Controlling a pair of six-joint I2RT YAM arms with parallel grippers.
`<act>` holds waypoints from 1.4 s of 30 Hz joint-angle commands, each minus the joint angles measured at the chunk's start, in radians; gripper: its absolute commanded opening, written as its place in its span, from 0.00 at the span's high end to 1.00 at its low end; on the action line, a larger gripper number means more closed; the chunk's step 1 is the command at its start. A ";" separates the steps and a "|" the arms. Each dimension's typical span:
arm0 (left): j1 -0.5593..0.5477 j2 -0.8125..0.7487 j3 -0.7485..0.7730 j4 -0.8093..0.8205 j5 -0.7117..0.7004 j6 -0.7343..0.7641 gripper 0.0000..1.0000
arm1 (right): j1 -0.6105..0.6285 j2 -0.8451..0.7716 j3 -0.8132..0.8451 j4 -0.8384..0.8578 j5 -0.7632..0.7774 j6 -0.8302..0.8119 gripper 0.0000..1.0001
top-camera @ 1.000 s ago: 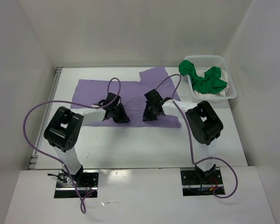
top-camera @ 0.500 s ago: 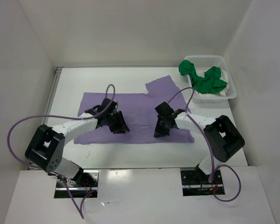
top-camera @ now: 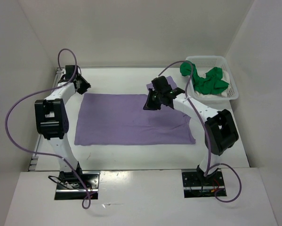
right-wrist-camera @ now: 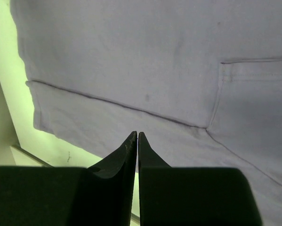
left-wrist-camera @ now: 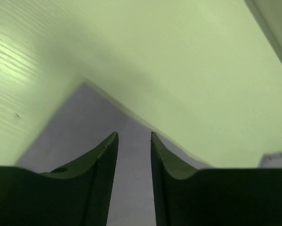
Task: Fold and stack the t-shirts
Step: Grap the side of the flattened tshirt furthest away from the robot with both arms
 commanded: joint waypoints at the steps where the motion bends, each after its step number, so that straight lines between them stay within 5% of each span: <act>1: 0.040 0.094 0.107 -0.036 -0.106 0.073 0.57 | -0.009 0.046 0.061 0.015 -0.041 -0.063 0.93; 18: 0.031 0.293 0.240 -0.102 -0.154 0.172 0.53 | -0.027 0.066 0.070 0.056 -0.050 -0.073 0.87; 26: 0.031 0.333 0.257 -0.102 -0.174 0.172 0.63 | -0.027 0.093 0.145 0.047 -0.041 -0.082 0.79; 30: 0.031 0.333 0.268 -0.092 -0.174 0.172 0.88 | -0.071 0.127 0.206 0.047 -0.015 -0.091 0.66; 32: 0.031 0.333 0.268 -0.092 -0.174 0.172 0.93 | -0.104 0.157 0.233 0.057 0.021 -0.100 0.57; 42: 0.031 0.186 0.173 -0.046 -0.160 0.162 1.00 | -0.288 0.542 0.677 -0.053 0.446 -0.191 0.51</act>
